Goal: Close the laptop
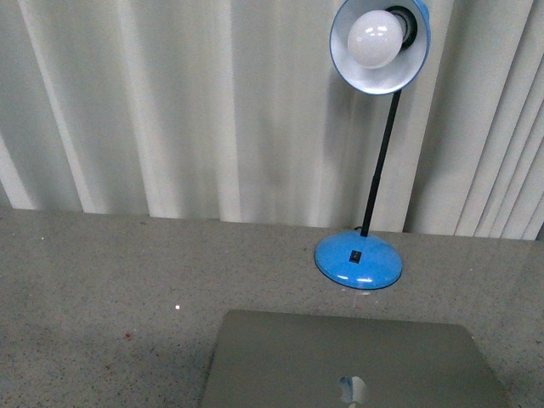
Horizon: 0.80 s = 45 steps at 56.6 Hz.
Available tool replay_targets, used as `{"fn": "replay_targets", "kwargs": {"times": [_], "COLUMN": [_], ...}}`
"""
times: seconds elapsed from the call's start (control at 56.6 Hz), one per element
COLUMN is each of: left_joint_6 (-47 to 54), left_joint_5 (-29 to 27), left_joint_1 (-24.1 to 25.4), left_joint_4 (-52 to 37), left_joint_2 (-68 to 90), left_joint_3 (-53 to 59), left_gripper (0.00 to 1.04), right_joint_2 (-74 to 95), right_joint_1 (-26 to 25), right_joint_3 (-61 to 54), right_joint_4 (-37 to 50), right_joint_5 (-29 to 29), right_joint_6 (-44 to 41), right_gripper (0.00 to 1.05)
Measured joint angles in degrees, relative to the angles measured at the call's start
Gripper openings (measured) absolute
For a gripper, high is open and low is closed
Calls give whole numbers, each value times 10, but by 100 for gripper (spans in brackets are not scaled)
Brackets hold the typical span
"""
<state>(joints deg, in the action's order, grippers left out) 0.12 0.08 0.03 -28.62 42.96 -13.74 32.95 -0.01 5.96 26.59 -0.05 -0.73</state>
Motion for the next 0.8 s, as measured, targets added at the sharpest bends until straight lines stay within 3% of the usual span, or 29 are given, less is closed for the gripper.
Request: {"fn": "replay_targets", "kwargs": {"times": [0.795], "left_joint_6": [-2], "left_joint_5": [0], "left_joint_1": [0], "left_joint_4": [93], "left_joint_2": [-217], "left_joint_3": [120], "left_gripper": [4], "right_joint_2": [-192], "right_joint_1": [0], "right_joint_3": [-56], "right_joint_4": [-126], "right_joint_5": [0], "right_joint_6": [1], "right_gripper": [3]}}
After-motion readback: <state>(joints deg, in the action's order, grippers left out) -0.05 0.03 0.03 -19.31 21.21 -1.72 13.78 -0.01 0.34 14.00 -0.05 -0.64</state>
